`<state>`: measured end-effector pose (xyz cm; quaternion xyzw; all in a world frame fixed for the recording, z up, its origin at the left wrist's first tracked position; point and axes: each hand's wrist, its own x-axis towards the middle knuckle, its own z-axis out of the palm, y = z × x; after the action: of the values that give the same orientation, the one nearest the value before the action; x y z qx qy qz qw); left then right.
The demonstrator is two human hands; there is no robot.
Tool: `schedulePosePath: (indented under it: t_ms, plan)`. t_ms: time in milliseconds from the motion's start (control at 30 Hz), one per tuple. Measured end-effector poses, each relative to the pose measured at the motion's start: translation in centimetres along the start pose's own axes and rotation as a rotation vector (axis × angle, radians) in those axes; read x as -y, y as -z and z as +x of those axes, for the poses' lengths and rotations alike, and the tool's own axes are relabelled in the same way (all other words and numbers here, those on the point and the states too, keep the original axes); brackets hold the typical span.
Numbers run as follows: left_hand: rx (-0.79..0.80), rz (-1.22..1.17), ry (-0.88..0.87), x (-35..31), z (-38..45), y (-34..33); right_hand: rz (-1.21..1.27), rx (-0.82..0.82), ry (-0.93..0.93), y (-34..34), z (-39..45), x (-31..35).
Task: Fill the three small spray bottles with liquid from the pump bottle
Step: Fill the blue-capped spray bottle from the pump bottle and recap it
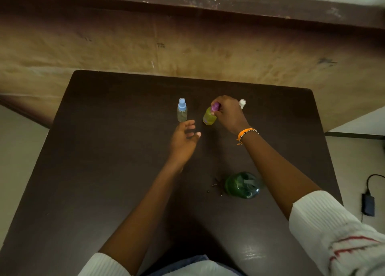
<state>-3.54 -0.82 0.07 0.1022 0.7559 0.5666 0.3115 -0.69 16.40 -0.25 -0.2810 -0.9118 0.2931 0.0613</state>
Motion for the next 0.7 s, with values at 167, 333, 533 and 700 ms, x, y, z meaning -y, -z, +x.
schedulePosePath:
  t_ms: [167, 333, 533, 700]
  plan:
    - [-0.029, -0.032, -0.034, -0.1, 0.5, -0.3, 0.003, -0.006, 0.017, -0.7, 0.2, -0.3]
    - [-0.027, -0.047, -0.041, -0.1, 0.6, -0.5, 0.008, -0.011, 0.051, -0.3, -0.1, -0.2]
    - [-0.083, -0.061, -0.021, 0.7, 0.4, 0.4, -0.050, -0.102, 0.267, 1.0, -0.6, 3.3]
    - [-0.112, -0.070, -0.002, 1.3, 0.4, 1.2, -0.170, 0.284, 0.417, -0.1, 1.1, 6.0]
